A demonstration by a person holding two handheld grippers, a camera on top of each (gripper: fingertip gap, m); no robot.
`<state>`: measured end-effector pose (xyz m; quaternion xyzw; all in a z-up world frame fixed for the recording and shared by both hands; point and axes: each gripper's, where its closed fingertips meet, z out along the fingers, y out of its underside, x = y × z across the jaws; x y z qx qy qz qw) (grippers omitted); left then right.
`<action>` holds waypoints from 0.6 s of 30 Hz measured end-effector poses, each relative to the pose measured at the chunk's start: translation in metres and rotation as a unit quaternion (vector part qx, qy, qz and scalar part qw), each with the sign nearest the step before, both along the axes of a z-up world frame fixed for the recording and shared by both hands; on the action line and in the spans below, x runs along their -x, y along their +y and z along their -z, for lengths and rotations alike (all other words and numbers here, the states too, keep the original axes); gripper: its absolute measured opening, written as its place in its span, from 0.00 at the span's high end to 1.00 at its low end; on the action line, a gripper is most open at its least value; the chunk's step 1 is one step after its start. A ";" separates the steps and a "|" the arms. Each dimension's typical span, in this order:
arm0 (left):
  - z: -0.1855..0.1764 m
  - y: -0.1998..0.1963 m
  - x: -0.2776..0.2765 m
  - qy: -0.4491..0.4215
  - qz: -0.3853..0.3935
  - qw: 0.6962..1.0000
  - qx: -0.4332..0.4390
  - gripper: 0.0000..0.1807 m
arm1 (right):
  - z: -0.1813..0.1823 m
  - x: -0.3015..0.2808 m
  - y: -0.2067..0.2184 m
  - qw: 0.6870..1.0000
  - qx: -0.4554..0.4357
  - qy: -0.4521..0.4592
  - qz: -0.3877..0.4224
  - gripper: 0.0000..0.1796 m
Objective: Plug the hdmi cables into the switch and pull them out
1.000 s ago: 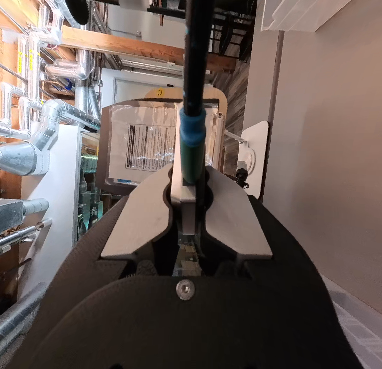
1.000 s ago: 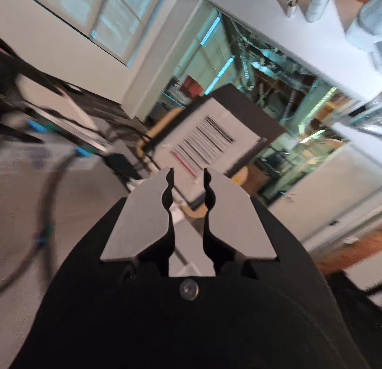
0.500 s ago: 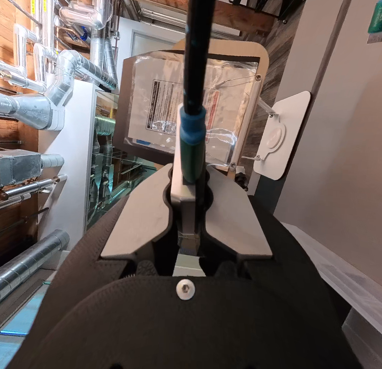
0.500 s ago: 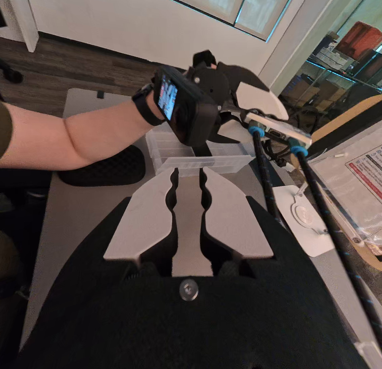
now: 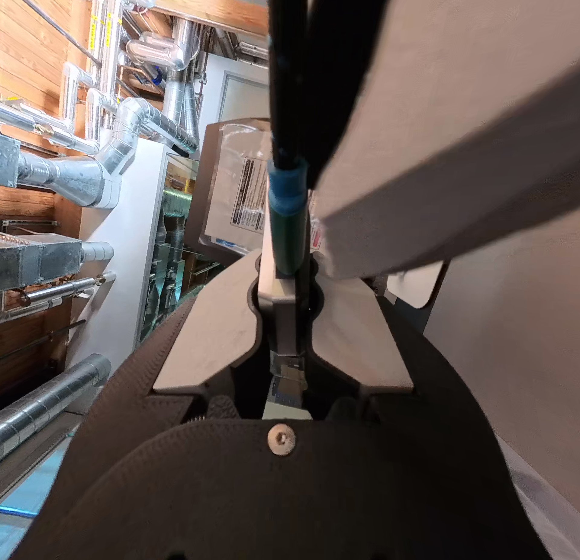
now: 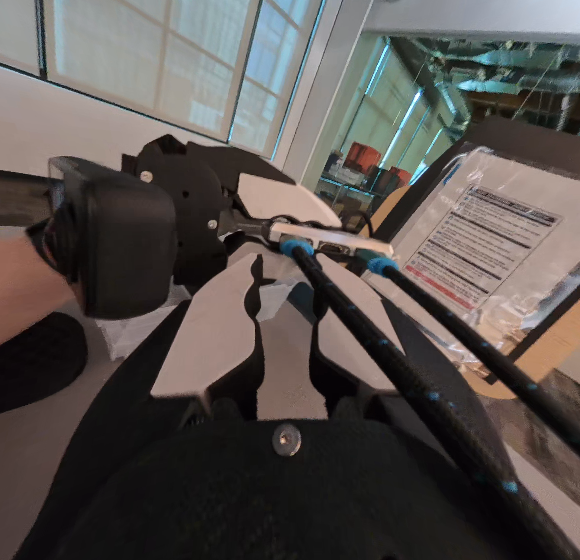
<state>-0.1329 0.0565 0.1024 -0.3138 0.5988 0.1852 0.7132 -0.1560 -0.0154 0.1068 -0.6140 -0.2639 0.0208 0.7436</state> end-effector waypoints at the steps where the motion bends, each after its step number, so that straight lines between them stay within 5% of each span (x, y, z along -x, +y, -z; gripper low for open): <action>1: 0.002 -0.001 -0.003 0.003 0.003 1.000 0.001 0.88 | -0.002 -0.004 0.001 1.000 -0.013 -0.006 0.013 0.84; 18: 0.017 -0.002 -0.019 0.028 -0.008 0.999 -0.043 0.87 | 0.014 -0.018 0.014 0.998 0.060 0.005 -0.010 0.88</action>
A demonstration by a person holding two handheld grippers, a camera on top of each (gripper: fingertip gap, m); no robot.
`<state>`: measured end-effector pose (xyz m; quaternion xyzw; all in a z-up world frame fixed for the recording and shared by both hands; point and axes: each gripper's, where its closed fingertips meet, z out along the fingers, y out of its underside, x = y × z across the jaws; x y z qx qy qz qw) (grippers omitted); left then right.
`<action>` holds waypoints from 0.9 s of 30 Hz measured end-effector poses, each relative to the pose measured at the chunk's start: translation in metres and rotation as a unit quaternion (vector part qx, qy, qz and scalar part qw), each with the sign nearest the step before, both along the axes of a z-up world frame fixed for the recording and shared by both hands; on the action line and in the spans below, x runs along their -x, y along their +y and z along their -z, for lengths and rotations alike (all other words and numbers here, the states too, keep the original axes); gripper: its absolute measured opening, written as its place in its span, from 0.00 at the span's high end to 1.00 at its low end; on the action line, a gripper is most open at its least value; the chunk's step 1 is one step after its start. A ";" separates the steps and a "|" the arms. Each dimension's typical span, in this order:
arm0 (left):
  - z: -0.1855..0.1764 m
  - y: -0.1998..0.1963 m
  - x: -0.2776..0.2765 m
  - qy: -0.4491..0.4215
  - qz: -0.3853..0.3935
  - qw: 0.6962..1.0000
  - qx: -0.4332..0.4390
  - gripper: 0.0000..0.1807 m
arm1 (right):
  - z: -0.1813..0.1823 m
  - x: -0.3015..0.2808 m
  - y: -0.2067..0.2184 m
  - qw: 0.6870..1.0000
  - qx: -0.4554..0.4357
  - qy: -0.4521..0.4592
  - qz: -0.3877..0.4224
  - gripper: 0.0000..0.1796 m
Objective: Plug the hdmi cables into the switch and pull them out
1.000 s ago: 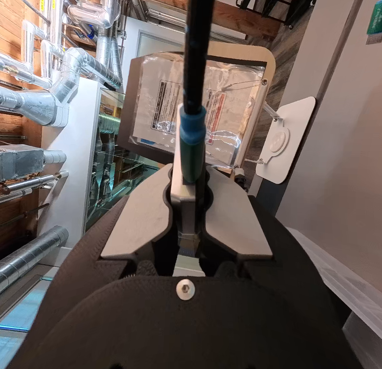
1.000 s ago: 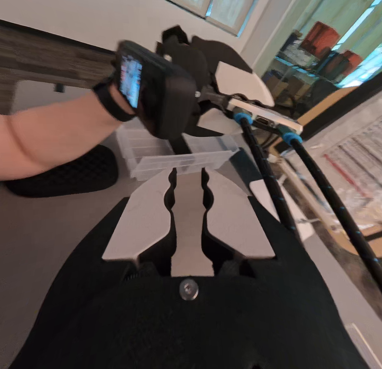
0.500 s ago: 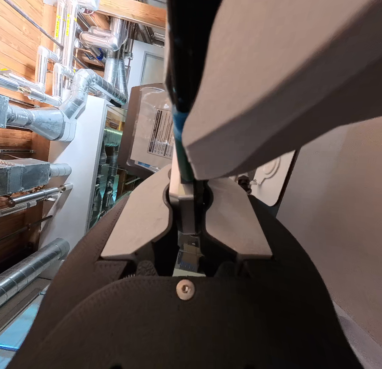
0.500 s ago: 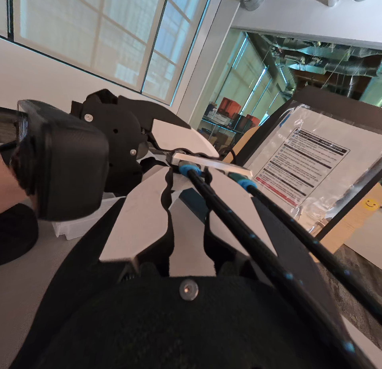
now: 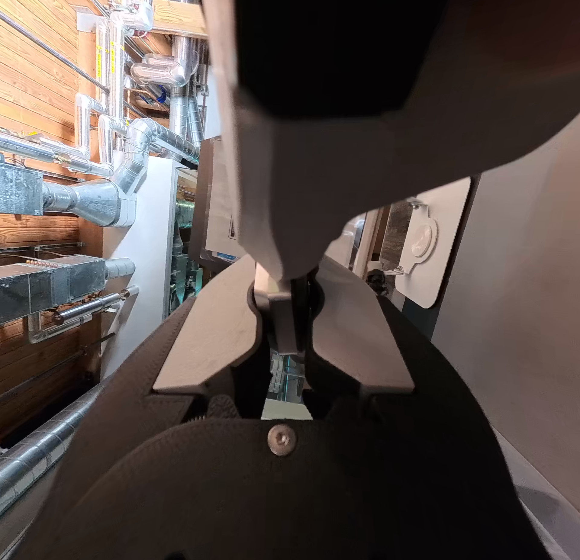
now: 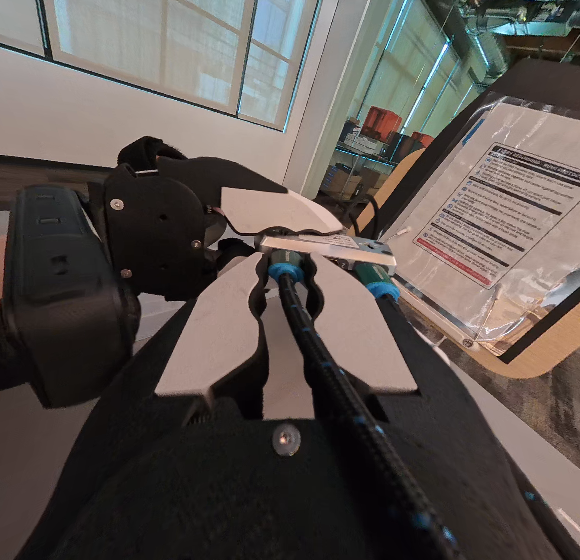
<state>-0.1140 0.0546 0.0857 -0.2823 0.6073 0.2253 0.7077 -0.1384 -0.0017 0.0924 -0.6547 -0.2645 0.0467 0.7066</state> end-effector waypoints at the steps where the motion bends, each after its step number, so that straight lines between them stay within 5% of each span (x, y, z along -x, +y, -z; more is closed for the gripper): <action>1: -0.001 0.000 0.000 -0.004 0.001 1.000 0.002 0.87 | 0.000 0.000 0.000 1.000 0.001 0.002 -0.002 0.87; 11: 0.004 0.006 -0.006 -0.011 -0.008 0.999 0.037 0.87 | 0.002 -0.008 0.005 1.000 0.009 -0.016 0.018 0.88; 17: -0.001 0.005 -0.005 -0.016 -0.007 0.999 0.031 0.87 | 0.001 -0.009 0.003 0.995 0.070 0.067 -0.033 0.87; 23: -0.005 0.001 -0.005 -0.025 0.006 0.999 0.033 0.87 | -0.002 -0.007 -0.001 0.999 0.033 -0.026 0.019 0.87; 27: -0.003 0.063 0.040 -0.028 -0.127 0.988 0.078 0.87 | -0.041 -0.034 -0.023 0.998 0.006 0.059 0.007 0.88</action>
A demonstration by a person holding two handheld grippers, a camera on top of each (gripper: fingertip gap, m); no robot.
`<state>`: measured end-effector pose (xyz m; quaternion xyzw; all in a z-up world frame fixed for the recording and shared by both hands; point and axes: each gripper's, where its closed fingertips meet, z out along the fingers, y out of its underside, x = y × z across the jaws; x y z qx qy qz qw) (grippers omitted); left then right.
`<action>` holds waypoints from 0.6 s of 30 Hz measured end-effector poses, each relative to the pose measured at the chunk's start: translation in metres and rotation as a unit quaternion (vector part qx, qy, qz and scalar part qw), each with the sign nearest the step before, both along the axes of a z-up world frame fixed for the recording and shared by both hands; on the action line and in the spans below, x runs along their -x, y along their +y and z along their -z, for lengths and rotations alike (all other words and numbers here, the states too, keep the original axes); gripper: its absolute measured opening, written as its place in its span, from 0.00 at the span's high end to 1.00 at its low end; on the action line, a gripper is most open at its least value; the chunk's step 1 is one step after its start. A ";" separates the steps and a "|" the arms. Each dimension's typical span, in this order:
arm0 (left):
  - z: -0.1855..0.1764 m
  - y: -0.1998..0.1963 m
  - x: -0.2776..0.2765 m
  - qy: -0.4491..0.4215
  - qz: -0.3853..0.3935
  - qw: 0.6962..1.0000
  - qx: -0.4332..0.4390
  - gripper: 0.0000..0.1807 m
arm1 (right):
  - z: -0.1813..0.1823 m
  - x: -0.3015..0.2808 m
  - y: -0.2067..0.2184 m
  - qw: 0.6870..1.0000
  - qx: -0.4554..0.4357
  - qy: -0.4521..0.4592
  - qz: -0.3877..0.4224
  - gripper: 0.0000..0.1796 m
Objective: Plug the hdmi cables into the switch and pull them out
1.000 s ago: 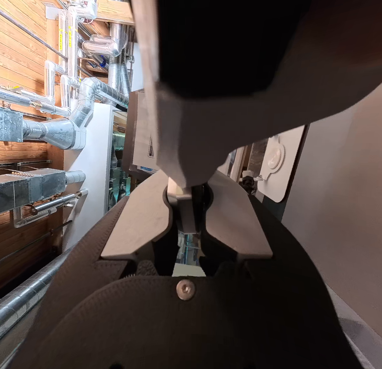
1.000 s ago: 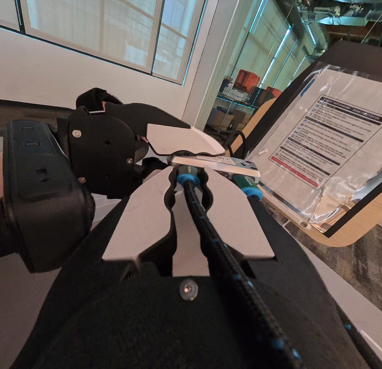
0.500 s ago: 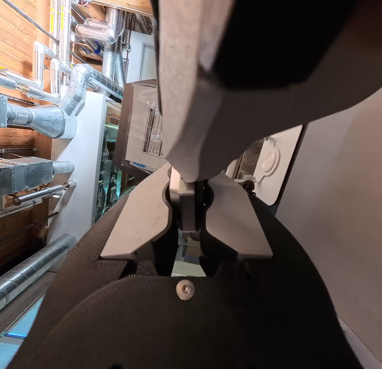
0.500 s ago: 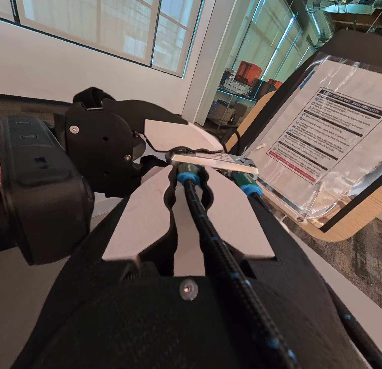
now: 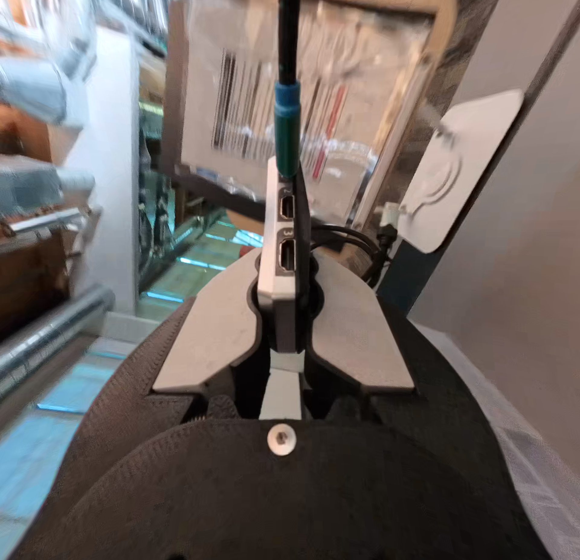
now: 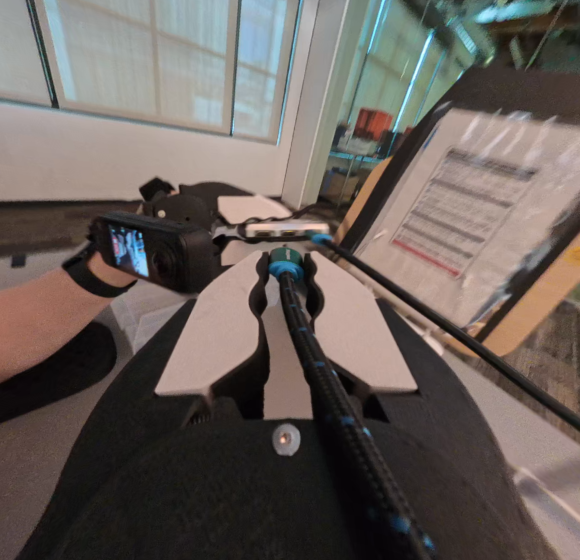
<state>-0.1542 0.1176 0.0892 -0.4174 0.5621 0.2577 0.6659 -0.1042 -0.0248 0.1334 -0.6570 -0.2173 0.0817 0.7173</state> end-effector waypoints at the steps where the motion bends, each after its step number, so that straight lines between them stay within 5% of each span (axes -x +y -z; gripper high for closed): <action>1: -0.004 0.008 0.011 -0.013 0.003 1.000 0.005 0.87 | -0.015 -0.011 -0.010 1.000 -0.019 0.010 0.004 0.88; 9: -0.041 0.009 0.053 -0.105 0.002 0.993 0.051 0.88 | -0.063 -0.098 -0.061 0.991 -0.001 0.125 -0.038 0.88; 14: -0.052 -0.006 0.051 -0.133 0.047 0.987 0.071 0.88 | 0.003 -0.136 -0.061 0.970 0.191 0.121 -0.092 0.88; 18: -0.057 -0.022 0.044 -0.135 0.076 0.985 0.072 0.88 | 0.063 -0.174 -0.045 0.947 0.303 0.105 -0.023 0.88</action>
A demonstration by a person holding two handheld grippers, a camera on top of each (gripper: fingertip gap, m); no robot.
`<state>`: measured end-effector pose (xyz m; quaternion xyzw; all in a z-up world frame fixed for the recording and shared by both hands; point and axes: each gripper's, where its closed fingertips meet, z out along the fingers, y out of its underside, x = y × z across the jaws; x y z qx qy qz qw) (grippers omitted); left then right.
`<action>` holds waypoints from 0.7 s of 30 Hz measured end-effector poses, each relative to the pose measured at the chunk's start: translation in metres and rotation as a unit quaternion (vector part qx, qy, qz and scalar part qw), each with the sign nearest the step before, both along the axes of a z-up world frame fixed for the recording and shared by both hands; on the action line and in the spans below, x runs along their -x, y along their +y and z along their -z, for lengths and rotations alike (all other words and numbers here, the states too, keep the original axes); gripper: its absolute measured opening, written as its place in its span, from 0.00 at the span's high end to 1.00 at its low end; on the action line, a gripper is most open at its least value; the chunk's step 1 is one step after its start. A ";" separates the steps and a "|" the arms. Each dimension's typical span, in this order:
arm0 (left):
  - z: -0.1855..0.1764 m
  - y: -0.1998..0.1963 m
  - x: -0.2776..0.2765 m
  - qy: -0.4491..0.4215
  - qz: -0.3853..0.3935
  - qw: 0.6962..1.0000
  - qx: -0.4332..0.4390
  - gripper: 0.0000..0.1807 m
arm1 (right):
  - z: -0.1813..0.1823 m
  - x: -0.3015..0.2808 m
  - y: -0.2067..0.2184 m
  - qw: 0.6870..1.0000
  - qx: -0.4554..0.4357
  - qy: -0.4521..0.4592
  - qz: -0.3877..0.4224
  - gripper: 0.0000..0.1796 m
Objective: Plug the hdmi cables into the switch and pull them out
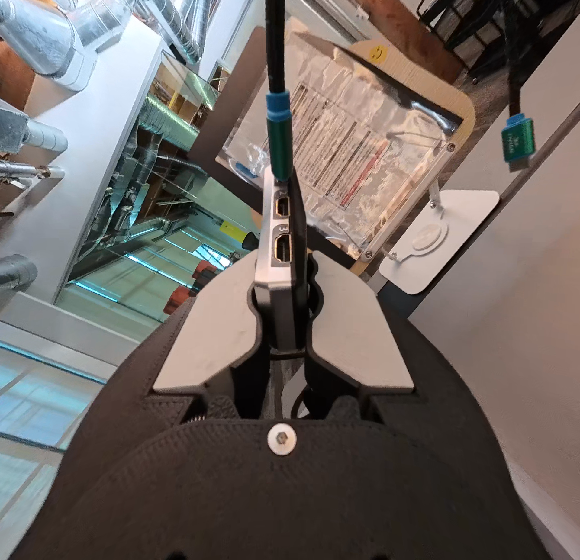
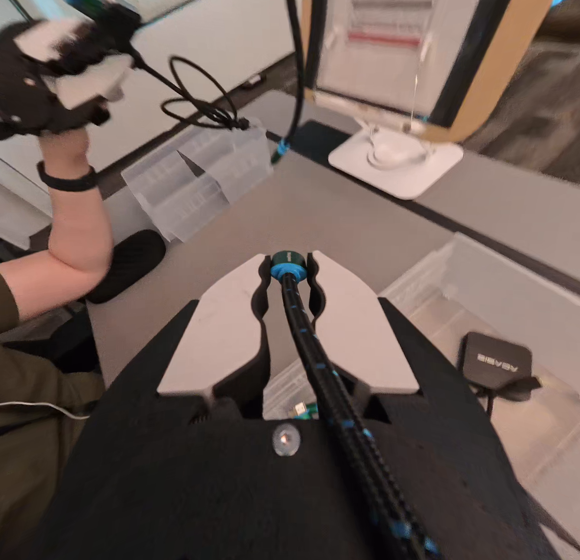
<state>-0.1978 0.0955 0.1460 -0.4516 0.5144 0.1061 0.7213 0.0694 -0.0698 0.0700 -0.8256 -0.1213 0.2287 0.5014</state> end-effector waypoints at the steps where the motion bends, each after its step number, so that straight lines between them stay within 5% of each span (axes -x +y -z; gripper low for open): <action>1: -0.001 -0.003 -0.001 0.001 0.003 1.000 -0.003 0.88 | 0.010 -0.003 0.001 1.000 0.023 0.009 -0.001 0.88; 13: -0.001 -0.012 -0.009 0.024 0.000 0.999 -0.026 0.88 | 0.129 -0.043 -0.030 0.957 0.289 0.013 0.023 0.88; 21: 0.004 -0.017 -0.018 0.036 0.002 0.999 -0.028 0.88 | 0.164 -0.035 -0.036 0.930 0.365 0.032 -0.046 0.81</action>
